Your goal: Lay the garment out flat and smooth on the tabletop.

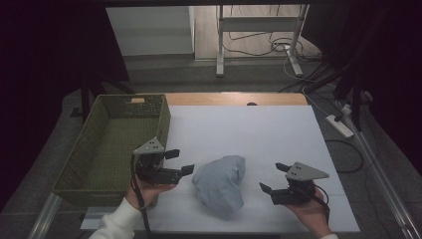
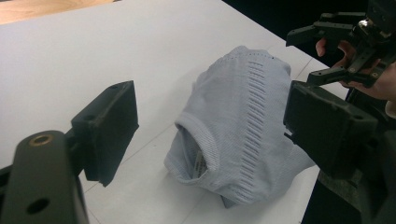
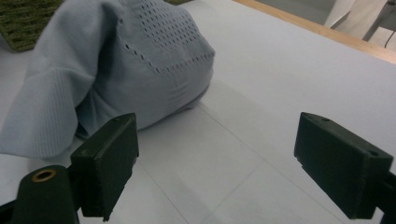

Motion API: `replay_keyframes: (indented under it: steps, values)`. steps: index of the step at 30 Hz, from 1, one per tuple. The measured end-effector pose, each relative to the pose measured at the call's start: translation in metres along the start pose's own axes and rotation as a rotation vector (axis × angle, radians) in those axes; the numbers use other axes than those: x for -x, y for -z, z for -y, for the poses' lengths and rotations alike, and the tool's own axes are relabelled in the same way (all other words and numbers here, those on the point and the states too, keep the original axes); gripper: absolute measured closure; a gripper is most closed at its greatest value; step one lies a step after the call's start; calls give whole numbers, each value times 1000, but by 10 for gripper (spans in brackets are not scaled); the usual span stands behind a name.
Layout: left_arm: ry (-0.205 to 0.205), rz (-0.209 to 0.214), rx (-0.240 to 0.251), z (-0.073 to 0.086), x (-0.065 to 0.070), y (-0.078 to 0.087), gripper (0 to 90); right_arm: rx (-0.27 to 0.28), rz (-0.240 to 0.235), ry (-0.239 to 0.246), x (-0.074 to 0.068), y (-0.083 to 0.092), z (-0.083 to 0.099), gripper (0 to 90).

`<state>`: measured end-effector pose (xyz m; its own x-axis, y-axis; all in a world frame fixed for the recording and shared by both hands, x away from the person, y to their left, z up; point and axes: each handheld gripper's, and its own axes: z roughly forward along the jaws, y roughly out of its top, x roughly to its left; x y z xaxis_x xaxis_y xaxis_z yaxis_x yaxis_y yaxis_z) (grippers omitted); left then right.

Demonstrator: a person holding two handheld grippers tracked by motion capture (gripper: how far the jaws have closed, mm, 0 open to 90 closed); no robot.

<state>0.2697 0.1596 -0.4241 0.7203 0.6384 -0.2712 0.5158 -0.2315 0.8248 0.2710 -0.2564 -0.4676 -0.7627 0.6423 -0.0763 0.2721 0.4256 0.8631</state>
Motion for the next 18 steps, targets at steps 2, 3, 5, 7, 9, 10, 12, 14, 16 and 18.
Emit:
replay_keyframes:
  steps: [2, 3, 5, 7, 9, 10, 12, 14, 16, 18]
  values:
    - [2, 3, 0, 0, 0, 0, 186, 2, -7, 0, -2, -2, -2, 140]
    - [2, 3, -2, 0, -1, -1, 185, 5, -10, 1, -2, -2, -3, 140]
    - [3, 6, -1, 0, -1, -1, 186, 5, -14, 2, -3, -4, -5, 140]
    - [5, 9, -1, 0, -1, -2, 187, 9, -16, 5, -3, -5, -7, 140]
    - [3, 11, -1, -1, 0, -2, 188, 14, -19, 1, -3, -6, -9, 141]
    - [0, 10, 0, -1, 0, -2, 188, 18, -18, 0, -3, -6, -11, 142]
    - [-3, 12, -1, -2, 1, -3, 188, 20, -27, 7, -4, -7, -13, 147]
    - [-5, 12, -3, -2, 2, -4, 188, 22, -32, 13, -6, -8, -16, 148]
    - [-6, 13, -1, -2, 3, -5, 188, 28, -37, 17, -8, -9, -20, 149]
    - [-8, 16, -3, -2, 3, -5, 188, 31, -45, 22, -10, -10, -24, 151]
